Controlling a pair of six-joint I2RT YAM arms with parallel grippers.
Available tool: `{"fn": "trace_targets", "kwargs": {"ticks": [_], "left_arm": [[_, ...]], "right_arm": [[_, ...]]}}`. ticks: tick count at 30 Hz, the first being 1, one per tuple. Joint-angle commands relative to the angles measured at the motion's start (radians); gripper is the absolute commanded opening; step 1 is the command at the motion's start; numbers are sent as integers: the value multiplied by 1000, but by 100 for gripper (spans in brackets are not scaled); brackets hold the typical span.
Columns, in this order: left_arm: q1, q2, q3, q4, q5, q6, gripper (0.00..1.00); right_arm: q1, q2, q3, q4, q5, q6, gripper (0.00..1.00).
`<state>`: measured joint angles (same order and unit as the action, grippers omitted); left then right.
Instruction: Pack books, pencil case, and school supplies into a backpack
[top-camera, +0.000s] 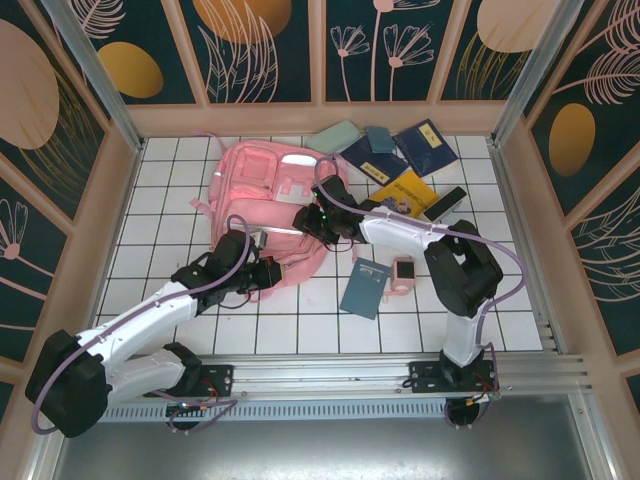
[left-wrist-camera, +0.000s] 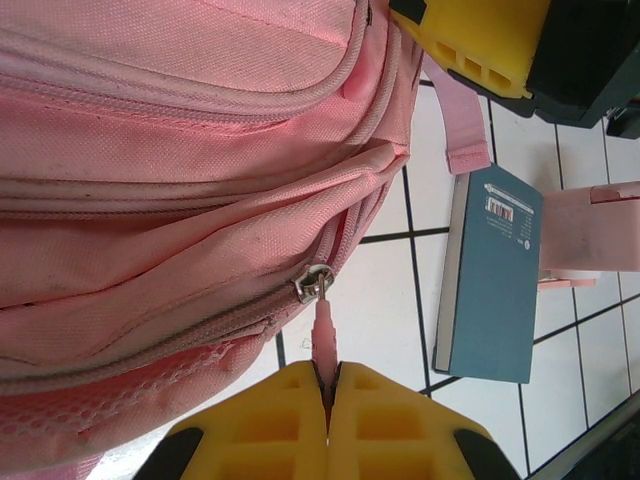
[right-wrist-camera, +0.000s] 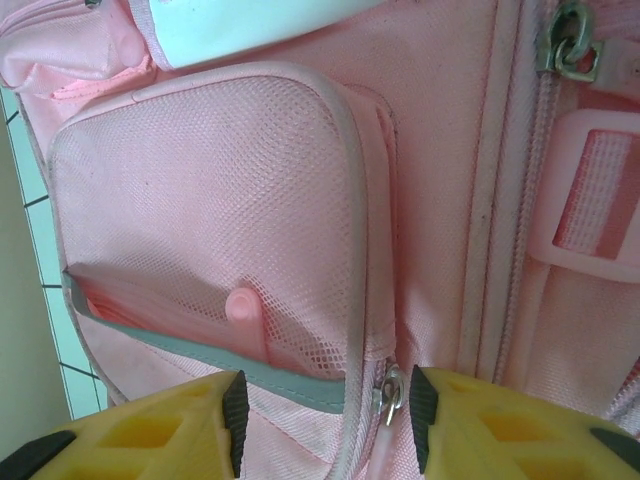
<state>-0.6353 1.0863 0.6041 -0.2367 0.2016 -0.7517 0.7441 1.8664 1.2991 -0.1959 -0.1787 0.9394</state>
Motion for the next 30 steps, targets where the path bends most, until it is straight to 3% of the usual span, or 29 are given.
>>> {"fn": "trace_targets", "kwargs": {"ticks": [1, 10, 16, 17, 30], "left_arm": [[-6, -12, 5, 36, 11, 18, 0], [-7, -6, 13, 35, 13, 26, 0], [-6, 3, 7, 40, 9, 36, 0], [-7, 3, 7, 38, 3, 40, 0], [-6, 1, 62, -104, -138, 98, 0]], "right_arm": [[1, -9, -1, -22, 9, -30, 48], [13, 117, 83, -15, -55, -33, 44], [2, 119, 109, 10, -95, -33, 2], [-3, 105, 110, 12, -97, -35, 0], [-96, 10, 216, -107, -182, -37, 0]]}}
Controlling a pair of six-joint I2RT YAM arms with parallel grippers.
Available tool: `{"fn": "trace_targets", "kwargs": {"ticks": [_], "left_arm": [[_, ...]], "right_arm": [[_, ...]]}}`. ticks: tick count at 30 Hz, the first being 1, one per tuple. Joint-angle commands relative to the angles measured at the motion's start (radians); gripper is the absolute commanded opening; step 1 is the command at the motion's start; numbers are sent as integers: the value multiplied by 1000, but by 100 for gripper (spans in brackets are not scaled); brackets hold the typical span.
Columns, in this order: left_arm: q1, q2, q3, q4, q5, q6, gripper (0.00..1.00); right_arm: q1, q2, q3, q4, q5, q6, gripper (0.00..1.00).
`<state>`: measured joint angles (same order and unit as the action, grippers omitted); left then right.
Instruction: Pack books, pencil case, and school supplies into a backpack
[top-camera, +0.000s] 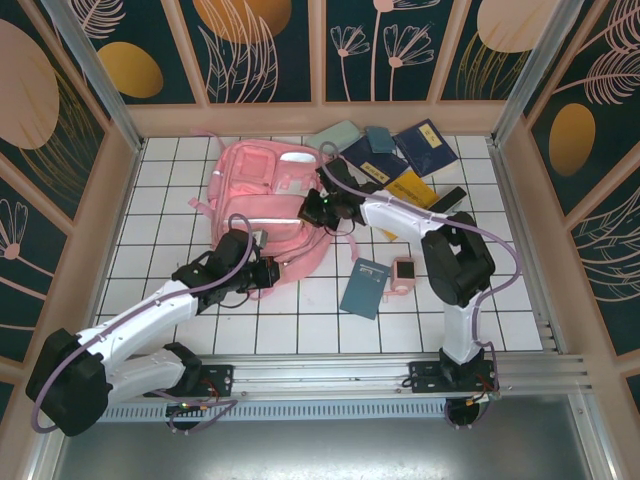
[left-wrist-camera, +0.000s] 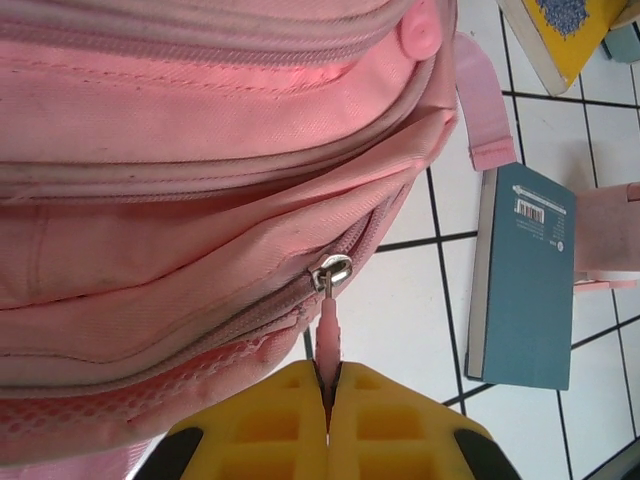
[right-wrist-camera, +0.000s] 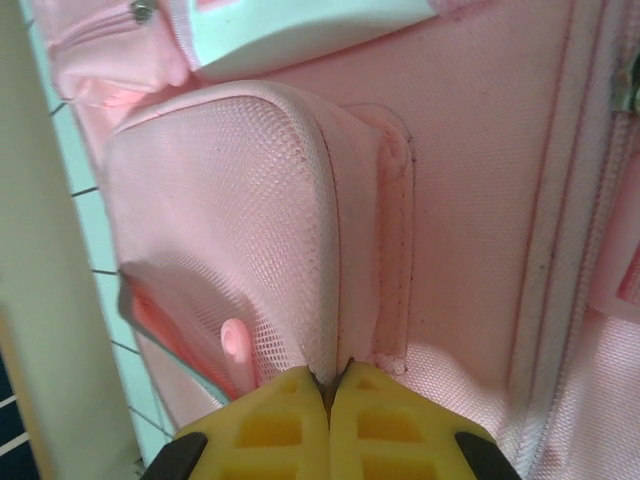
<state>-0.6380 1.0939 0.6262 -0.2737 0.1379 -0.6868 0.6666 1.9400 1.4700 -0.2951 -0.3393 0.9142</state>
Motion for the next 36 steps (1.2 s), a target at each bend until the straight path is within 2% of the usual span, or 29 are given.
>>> {"fn": "trace_targets", "kwargs": {"ticks": [1, 5, 16, 22, 25, 31, 36], "left_arm": [[-3, -6, 43, -79, -91, 32, 0], [-4, -11, 47, -115, -145, 24, 0], [-2, -86, 86, -241, -171, -25, 0], [2, -109, 71, -301, -249, -41, 0], [38, -129, 45, -302, -258, -72, 0], [171, -176, 22, -298, -222, -91, 0], [226, -145, -19, -258, -186, -110, 0]], "right_arm": [[-20, -66, 44, -12, -21, -15, 0], [-32, -81, 6, 0, -30, -12, 0], [-72, -112, -19, -23, 13, -60, 0], [-92, -108, -14, -31, 10, -82, 0], [-102, -108, -5, -43, 7, -98, 0], [-114, -113, -5, -57, -10, -130, 0], [-145, -118, -8, -70, -21, -155, 0]]}}
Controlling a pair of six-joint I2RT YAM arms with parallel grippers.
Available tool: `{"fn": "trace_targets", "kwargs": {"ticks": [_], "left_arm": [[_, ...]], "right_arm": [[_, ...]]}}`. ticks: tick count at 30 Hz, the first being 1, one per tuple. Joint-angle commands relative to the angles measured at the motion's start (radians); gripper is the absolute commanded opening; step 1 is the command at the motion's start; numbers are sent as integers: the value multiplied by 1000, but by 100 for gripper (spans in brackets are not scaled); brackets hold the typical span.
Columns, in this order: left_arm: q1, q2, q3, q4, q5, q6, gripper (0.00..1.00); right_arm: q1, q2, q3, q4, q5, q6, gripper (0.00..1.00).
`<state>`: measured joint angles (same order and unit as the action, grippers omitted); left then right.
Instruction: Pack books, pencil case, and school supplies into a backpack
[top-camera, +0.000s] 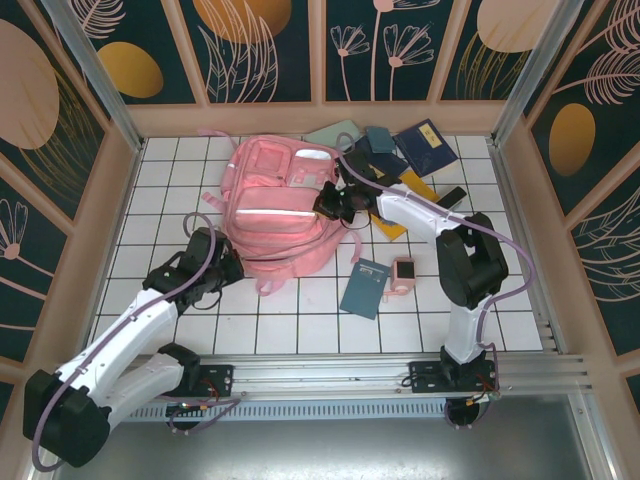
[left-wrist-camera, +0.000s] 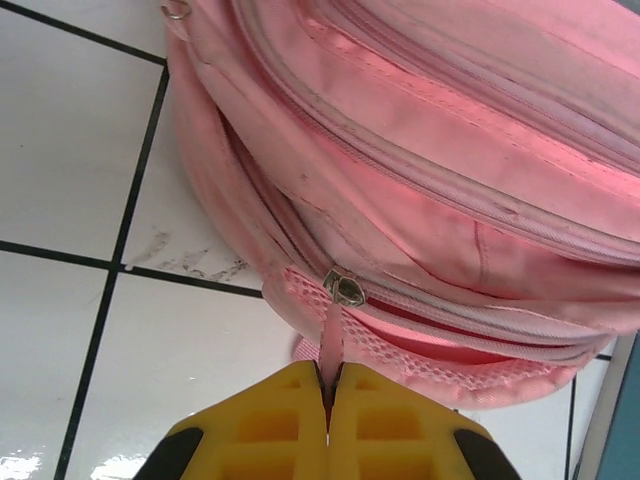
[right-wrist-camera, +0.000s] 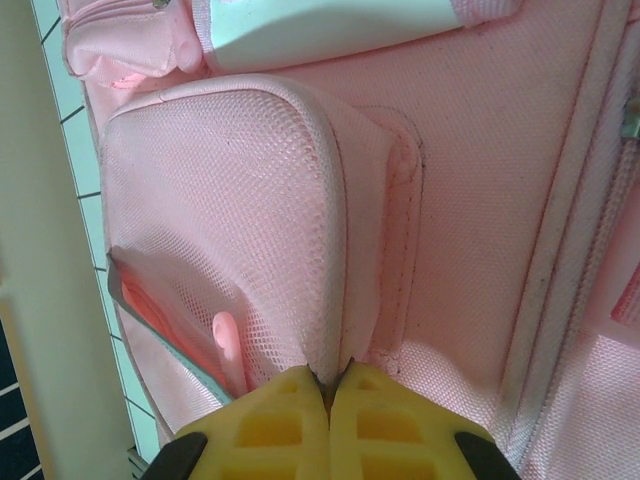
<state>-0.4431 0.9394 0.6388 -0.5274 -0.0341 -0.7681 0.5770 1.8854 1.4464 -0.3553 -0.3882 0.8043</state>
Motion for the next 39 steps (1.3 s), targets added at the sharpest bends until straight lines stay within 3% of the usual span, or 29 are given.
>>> {"fn": "trace_targets", "kwargs": {"ticks": [1, 5, 10, 14, 17, 20, 22, 24, 26, 33, 35, 39], "left_arm": [[46, 14, -46, 10, -8, -32, 0], [108, 14, -90, 69, 4, -56, 0], [109, -33, -77, 101, 36, -27, 0], [108, -57, -68, 96, 102, -11, 0], [109, -75, -88, 108, 150, -29, 0], [108, -107, -98, 95, 143, -31, 0], [108, -141, -97, 80, 122, -30, 0], [108, -162, -93, 69, 110, -27, 0], [107, -174, -94, 64, 110, -28, 0], [107, -213, -110, 63, 142, -40, 0], [106, -221, -108, 69, 170, -36, 0], [84, -225, -106, 85, 217, -27, 0]], "right_arm": [[-58, -64, 14, -11, 25, -51, 0], [-71, -74, 5, -21, 32, -79, 0], [-92, -65, 3, -12, 18, -121, 0], [-87, 19, 78, -46, -10, -154, 32], [-76, 26, 89, -23, -15, -165, 50], [-52, -60, 45, -19, 117, -179, 64], [-53, -129, -15, -22, 204, -164, 67], [-75, -169, -71, -54, 298, -131, 66], [-101, -171, -114, -86, 383, -105, 57], [-117, -22, -136, -65, 369, -94, 5], [-114, 46, -96, -66, 351, -103, 0], [-94, 170, 27, -84, 313, -138, 0]]}}
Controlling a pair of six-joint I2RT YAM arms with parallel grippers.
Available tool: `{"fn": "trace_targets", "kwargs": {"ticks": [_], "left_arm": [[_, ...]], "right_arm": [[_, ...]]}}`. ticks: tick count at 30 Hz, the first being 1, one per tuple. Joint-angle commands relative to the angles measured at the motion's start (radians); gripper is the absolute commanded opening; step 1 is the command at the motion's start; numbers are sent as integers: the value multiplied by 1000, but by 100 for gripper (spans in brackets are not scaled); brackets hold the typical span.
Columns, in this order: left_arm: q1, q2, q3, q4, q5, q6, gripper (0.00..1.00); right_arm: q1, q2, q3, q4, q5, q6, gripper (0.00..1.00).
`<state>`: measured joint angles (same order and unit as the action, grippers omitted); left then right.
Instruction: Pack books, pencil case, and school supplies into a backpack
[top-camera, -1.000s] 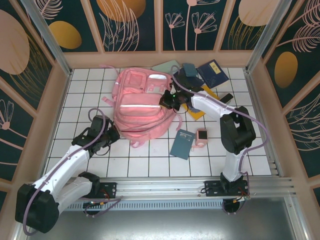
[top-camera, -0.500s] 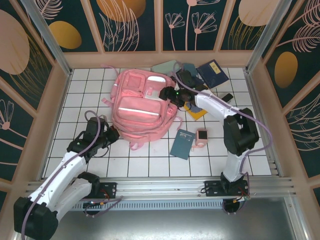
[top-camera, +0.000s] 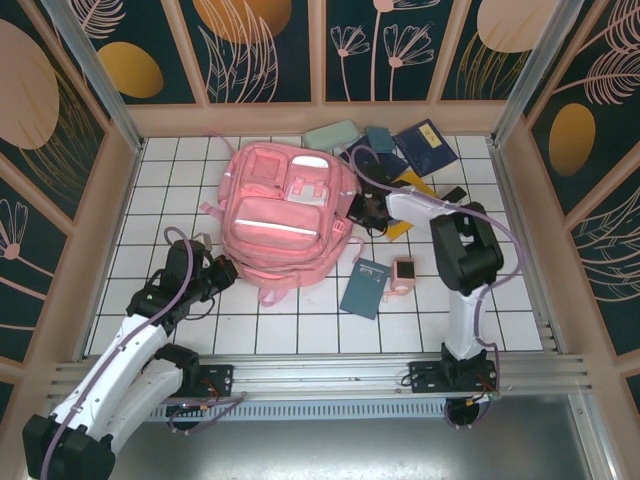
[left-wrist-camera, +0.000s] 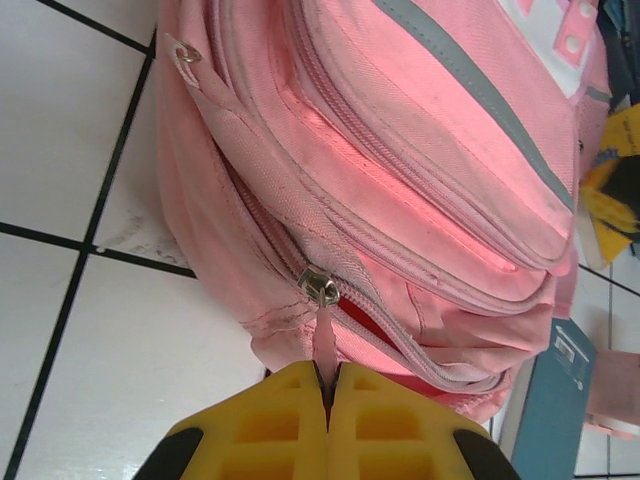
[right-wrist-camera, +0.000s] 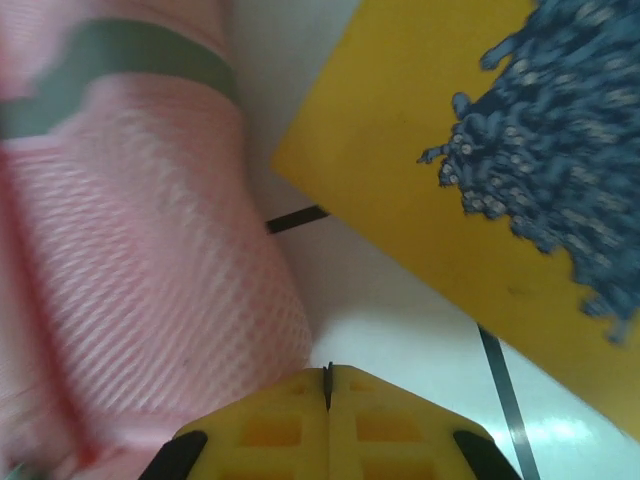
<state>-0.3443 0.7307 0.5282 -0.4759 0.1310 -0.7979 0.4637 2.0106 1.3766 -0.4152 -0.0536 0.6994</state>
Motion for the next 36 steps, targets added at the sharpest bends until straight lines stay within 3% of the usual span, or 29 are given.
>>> {"fn": "trace_targets", "kwargs": {"ticks": [1, 6, 10, 13, 16, 18, 23, 28, 33, 36], "left_arm": [[-26, -13, 3, 37, 56, 5, 0], [-126, 21, -7, 71, 34, -12, 0], [-169, 54, -26, 116, 41, -32, 0], [-171, 65, -34, 140, 38, -33, 0], [-171, 93, -39, 186, 50, -33, 0], [-173, 120, -44, 238, 71, -35, 0], [-193, 219, -34, 339, 119, -39, 0], [-234, 270, 9, 357, 122, -21, 0], [-240, 275, 33, 350, 122, -12, 0], [-240, 248, 42, 340, 113, -14, 0]], "right_arm": [[27, 81, 149, -46, -26, -48, 0], [42, 220, 341, -58, -118, -71, 2], [40, 283, 471, -43, -182, -77, 14], [41, 267, 536, -112, -133, -86, 25], [39, 120, 401, -85, -66, -75, 31], [32, -6, 265, -33, -90, -48, 32], [20, -233, -19, 94, -367, 69, 39], [57, -371, -273, 285, -506, 309, 52], [164, -390, -267, 242, -466, 315, 48], [180, -410, -263, 201, -393, 296, 46]]}}
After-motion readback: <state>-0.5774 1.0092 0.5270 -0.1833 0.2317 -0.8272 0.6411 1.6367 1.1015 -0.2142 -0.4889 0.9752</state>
